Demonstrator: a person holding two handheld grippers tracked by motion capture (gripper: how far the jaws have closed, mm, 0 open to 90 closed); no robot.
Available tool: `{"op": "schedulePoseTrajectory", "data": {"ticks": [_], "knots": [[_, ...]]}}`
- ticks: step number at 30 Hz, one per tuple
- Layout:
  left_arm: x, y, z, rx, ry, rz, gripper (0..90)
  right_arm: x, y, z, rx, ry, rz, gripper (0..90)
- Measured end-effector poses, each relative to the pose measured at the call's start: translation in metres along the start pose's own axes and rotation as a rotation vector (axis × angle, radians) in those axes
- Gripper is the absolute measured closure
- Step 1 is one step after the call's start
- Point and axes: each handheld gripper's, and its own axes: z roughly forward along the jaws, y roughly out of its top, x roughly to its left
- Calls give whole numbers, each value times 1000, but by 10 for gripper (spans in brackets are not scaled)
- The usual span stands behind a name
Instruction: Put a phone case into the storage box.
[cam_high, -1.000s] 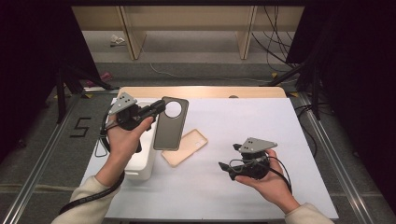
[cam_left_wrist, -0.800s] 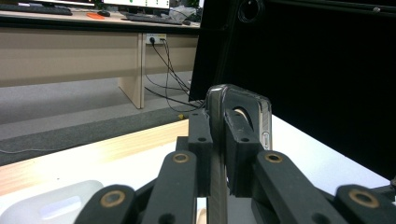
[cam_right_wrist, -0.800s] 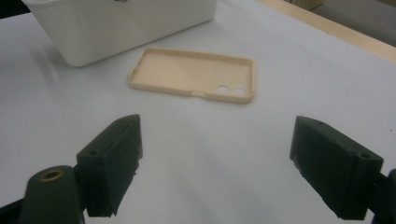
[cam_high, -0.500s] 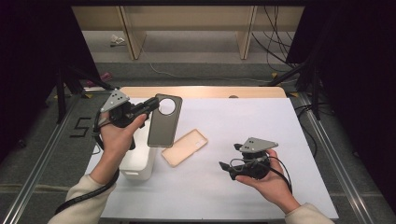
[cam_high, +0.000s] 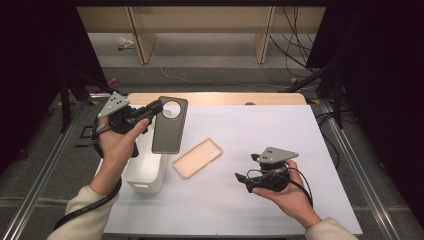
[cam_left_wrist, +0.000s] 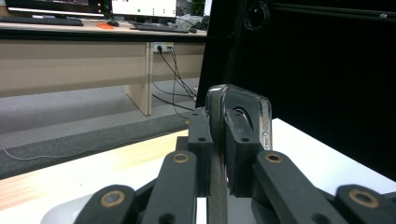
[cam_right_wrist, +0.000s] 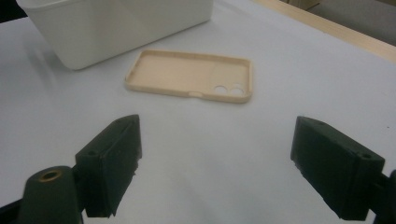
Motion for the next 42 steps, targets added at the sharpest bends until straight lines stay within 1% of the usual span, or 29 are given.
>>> {"op": "schedulePoseTrajectory", "data": {"ticks": [5, 17, 21, 26, 39, 42], "knots": [[6, 2, -4, -7, 20, -3, 818, 0, 0, 0, 2, 2, 0, 172], [15, 3, -7, -13, 38, 8, 818, 0, 0, 0, -1, 2, 3, 172], [19, 3, -8, -26, 36, 11, 818, 0, 0, 0, -2, 0, 3, 172], [24, 2, -9, -33, 49, 18, 818, 0, 0, 0, -4, 0, 6, 173], [39, 6, -8, -55, 54, 32, 818, -1, -1, 1, -3, 0, 14, 172], [42, 6, -7, -57, 49, 33, 818, -1, -1, 1, -5, -1, 17, 172]]}}
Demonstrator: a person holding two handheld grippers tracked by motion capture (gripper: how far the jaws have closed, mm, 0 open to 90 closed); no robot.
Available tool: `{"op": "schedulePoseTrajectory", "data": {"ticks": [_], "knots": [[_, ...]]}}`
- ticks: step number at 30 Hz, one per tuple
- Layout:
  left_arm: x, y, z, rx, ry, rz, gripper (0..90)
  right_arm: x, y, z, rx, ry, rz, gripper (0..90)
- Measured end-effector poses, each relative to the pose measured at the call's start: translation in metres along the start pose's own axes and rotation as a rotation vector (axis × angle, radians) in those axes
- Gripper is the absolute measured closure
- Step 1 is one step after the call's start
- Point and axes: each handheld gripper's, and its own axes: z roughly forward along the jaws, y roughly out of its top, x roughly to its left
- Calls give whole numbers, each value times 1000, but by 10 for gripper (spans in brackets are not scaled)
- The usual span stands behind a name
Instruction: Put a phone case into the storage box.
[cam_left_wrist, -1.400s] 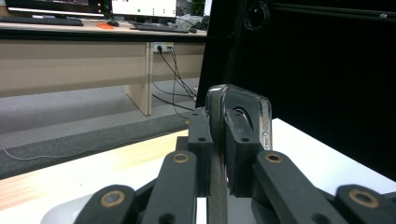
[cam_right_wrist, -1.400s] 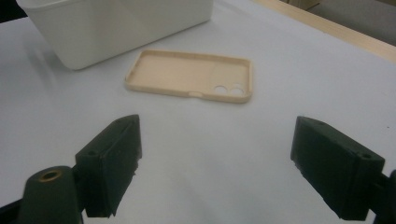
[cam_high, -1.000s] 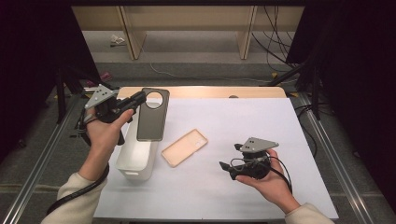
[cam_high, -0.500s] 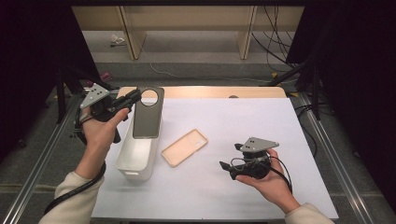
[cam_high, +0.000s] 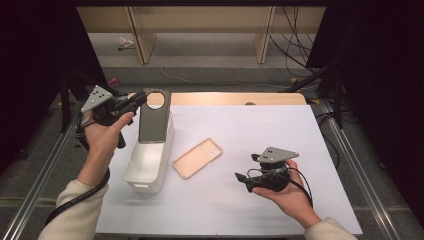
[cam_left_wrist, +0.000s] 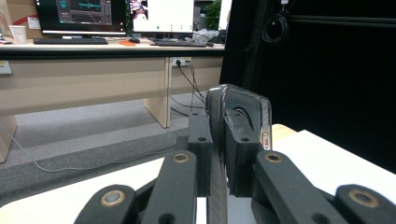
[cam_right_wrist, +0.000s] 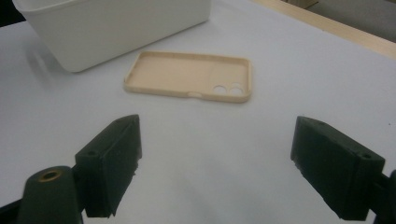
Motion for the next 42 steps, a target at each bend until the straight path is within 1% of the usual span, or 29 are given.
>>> {"op": "schedulePoseTrajectory", "data": {"ticks": [8, 17, 21, 28, 34, 42], "knots": [[8, -3, 6, 6, -2, -4, 817, -1, -1, 0, -4, 3, 13, 172], [16, 1, 12, 11, 4, 4, 818, -1, -1, 1, -2, 5, 15, 172], [21, 2, 15, 13, 8, -2, 818, -1, -1, 0, -4, 4, 16, 172], [27, 3, 22, 25, 10, 6, 818, -1, -1, 0, -7, 2, 18, 172], [33, 2, 27, 39, 17, -1, 818, -1, -1, 0, -6, 5, 23, 172], [39, 1, 36, 54, 24, 0, 818, -2, -1, 0, -13, 5, 27, 172]]}}
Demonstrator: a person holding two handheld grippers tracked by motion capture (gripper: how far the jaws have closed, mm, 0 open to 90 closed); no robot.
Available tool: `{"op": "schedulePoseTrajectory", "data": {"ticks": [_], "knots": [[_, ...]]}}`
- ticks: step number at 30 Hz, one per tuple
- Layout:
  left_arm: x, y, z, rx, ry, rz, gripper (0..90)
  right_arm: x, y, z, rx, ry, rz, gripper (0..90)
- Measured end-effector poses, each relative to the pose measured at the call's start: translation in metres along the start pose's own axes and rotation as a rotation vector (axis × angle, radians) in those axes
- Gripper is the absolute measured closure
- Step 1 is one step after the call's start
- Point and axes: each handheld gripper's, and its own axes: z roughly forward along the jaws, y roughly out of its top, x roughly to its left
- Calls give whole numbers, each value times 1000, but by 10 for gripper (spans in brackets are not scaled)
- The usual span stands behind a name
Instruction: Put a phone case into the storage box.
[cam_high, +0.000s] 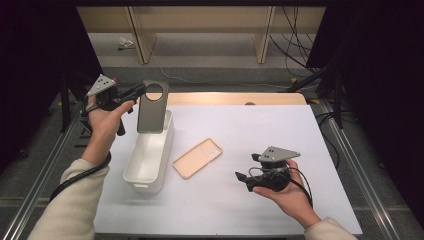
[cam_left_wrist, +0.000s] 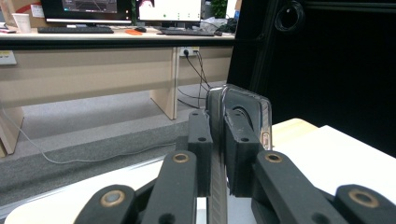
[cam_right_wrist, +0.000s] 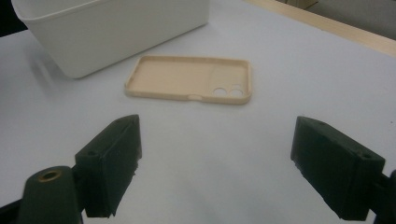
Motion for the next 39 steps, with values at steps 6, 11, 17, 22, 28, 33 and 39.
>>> {"op": "schedulePoseTrajectory", "data": {"ticks": [6, 11, 17, 22, 28, 33, 39], "knots": [[6, -2, 6, 14, 8, 2, 818, 0, 0, 0, -1, 3, 3, 172], [10, -4, 11, 20, 10, -1, 818, 0, 0, 0, -2, 4, 5, 172], [13, -7, 18, 34, 12, 1, 817, 0, 0, 0, -3, 5, 7, 172], [14, -9, 24, 46, 9, 2, 817, 0, 0, 0, -3, 5, 8, 172], [16, -12, 32, 62, 11, 2, 817, 0, 0, 0, -4, 7, 9, 172], [17, -15, 37, 71, 6, 6, 817, 0, 0, 0, -3, 7, 9, 172], [18, -18, 43, 81, 7, 3, 817, 0, 0, 0, -4, 8, 9, 172]]}}
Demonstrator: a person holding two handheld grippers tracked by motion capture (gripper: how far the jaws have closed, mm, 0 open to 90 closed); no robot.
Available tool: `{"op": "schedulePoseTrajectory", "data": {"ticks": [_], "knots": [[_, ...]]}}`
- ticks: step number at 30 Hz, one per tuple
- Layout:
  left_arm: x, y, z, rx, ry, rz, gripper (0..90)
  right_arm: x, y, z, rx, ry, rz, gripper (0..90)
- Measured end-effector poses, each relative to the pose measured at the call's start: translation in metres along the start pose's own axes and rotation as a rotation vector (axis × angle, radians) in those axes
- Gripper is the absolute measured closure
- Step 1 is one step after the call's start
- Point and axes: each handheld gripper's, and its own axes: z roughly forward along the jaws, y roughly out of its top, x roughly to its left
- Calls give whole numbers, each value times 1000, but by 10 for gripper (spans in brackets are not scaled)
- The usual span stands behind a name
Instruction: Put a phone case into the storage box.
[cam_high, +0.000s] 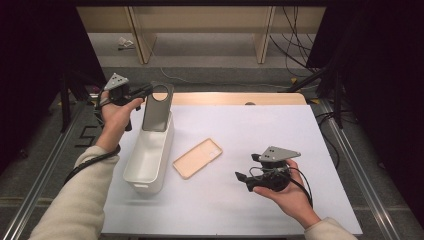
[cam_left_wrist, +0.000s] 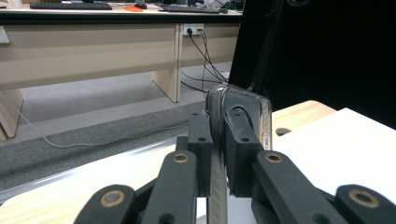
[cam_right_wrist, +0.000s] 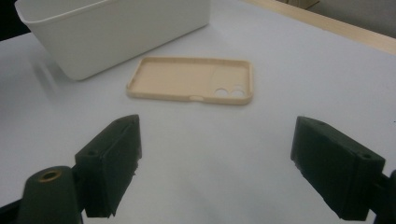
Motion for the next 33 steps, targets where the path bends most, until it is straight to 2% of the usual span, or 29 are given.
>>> {"op": "schedulePoseTrajectory", "data": {"ticks": [12, 33], "knots": [[6, -8, 9, 35, 19, -6, 817, 0, 0, 0, 4, 2, 0, 172], [15, -25, 19, 81, 43, -40, 815, 0, 0, 1, 4, 5, -1, 172]]}}
